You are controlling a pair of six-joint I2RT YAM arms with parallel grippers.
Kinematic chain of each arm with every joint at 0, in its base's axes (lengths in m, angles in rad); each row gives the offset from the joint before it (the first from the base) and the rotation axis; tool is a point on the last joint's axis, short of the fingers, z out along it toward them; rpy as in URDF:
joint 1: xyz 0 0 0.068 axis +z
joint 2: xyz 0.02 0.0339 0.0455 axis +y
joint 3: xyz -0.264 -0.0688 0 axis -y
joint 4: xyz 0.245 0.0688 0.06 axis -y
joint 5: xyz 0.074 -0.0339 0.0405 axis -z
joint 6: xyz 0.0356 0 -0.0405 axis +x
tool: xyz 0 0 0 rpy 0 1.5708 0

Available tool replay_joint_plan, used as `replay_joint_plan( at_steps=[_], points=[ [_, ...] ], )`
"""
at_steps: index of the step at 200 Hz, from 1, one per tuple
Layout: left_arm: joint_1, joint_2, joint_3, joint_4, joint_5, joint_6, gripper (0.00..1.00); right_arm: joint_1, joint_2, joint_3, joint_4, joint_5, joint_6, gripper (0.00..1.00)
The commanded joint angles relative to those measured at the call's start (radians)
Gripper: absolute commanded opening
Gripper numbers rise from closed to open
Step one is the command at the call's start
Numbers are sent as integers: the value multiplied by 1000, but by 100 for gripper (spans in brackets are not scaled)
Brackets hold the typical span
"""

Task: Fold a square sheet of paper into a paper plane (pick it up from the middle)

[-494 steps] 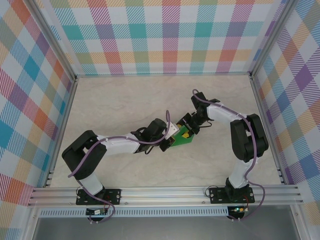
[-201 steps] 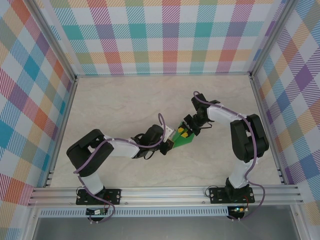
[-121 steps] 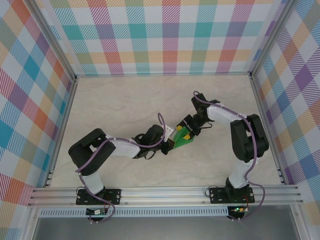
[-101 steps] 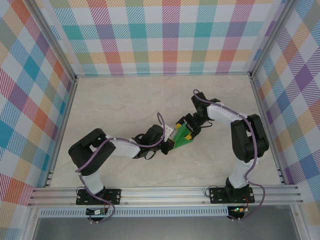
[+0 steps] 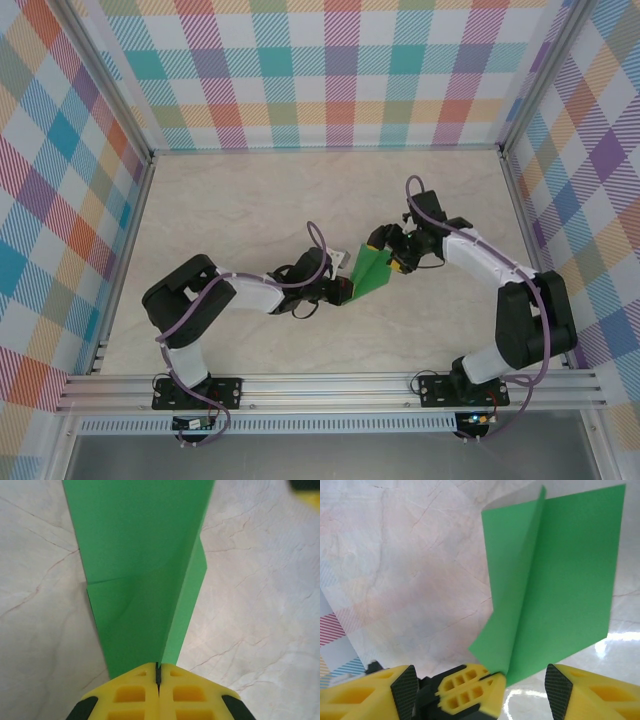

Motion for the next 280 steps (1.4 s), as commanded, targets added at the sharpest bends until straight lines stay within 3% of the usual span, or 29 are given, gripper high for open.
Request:
replay_joint_plan(
  at_steps=[1, 83, 156, 280],
  points=[
    [-1, 25, 38, -4, 52, -122, 2, -2, -10, -76, 155, -55, -59, 69],
    [36, 49, 48, 22, 130, -287, 1, -8, 23, -155, 269, -73, -172, 50],
    [60, 78, 39, 62, 167, -376, 1, -16, 77, -178, 309, -88, -189, 48],
    [73, 96, 36, 72, 179, -390, 0, -16, 185, -137, 316, -86, -199, 48]
  ],
)
